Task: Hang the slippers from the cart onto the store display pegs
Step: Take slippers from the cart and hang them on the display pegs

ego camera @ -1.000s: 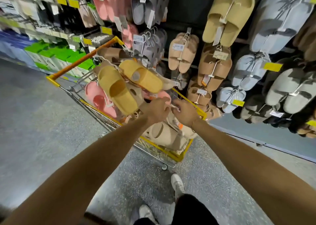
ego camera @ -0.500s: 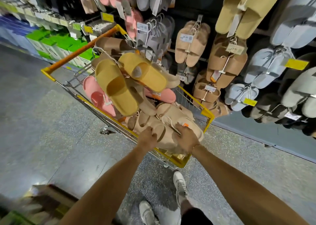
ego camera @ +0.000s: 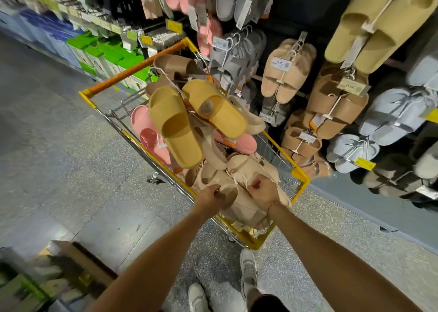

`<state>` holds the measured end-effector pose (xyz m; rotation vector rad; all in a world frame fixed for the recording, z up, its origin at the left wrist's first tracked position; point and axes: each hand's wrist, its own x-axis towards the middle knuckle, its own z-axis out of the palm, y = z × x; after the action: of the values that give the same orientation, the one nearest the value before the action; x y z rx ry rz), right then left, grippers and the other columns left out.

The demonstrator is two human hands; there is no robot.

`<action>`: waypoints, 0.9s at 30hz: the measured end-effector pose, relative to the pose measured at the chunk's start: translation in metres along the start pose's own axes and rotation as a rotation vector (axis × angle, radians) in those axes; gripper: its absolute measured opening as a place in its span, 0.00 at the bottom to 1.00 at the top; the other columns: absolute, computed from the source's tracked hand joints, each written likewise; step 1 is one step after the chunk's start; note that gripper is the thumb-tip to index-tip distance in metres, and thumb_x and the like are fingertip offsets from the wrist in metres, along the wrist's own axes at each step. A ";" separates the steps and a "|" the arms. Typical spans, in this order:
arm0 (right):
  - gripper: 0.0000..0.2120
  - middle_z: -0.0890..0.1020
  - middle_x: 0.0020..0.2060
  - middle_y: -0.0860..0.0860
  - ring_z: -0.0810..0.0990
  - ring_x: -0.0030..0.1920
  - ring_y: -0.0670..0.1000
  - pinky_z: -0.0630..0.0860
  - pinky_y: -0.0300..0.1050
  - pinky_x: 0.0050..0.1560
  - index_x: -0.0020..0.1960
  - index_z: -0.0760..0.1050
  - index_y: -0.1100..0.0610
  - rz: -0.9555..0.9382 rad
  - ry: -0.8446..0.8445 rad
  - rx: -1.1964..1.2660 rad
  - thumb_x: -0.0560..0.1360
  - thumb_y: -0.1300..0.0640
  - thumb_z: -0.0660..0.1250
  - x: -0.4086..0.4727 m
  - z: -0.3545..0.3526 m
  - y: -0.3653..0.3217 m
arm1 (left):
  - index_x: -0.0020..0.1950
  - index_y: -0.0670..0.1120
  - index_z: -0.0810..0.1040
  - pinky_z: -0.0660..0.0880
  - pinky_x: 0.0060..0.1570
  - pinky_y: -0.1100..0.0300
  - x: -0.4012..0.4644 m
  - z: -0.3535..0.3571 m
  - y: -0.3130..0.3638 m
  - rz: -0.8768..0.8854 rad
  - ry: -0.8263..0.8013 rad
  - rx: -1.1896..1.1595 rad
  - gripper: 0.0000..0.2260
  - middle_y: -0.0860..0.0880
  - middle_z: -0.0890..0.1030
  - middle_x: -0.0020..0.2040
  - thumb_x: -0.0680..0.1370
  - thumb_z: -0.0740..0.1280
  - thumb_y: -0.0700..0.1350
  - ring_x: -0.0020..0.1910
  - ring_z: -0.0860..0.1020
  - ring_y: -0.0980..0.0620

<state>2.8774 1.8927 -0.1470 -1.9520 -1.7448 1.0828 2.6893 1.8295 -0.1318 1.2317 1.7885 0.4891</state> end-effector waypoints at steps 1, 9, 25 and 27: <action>0.10 0.78 0.33 0.49 0.79 0.41 0.57 0.75 0.48 0.43 0.38 0.72 0.55 0.034 0.024 0.026 0.72 0.59 0.72 0.000 0.000 0.000 | 0.46 0.41 0.79 0.72 0.39 0.57 0.000 0.001 -0.001 0.000 0.008 -0.009 0.15 0.48 0.80 0.39 0.73 0.62 0.52 0.40 0.77 0.49; 0.20 0.81 0.51 0.60 0.79 0.54 0.62 0.69 0.47 0.44 0.54 0.71 0.61 0.085 -0.074 -0.105 0.74 0.46 0.71 0.000 -0.009 -0.024 | 0.51 0.41 0.80 0.80 0.46 0.53 -0.009 0.003 0.002 0.084 0.002 -0.065 0.23 0.47 0.83 0.43 0.71 0.63 0.60 0.44 0.80 0.50; 0.09 0.76 0.32 0.49 0.76 0.36 0.54 0.76 0.53 0.39 0.40 0.70 0.52 -0.577 0.107 0.137 0.77 0.51 0.65 0.087 -0.083 -0.254 | 0.46 0.47 0.76 0.63 0.33 0.57 0.055 -0.173 0.176 0.345 0.754 0.130 0.05 0.52 0.77 0.38 0.79 0.64 0.47 0.38 0.76 0.49; 0.08 0.78 0.35 0.51 0.77 0.38 0.54 0.77 0.53 0.42 0.42 0.72 0.53 -0.602 0.052 0.098 0.76 0.51 0.65 0.098 -0.077 -0.279 | 0.43 0.47 0.74 0.62 0.33 0.56 0.063 -0.197 0.170 0.316 0.818 0.180 0.05 0.50 0.77 0.37 0.77 0.64 0.47 0.39 0.77 0.46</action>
<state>2.7307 2.0637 0.0590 -1.2460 -2.0103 0.8637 2.6100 1.9893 0.0674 1.5881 2.3464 1.1604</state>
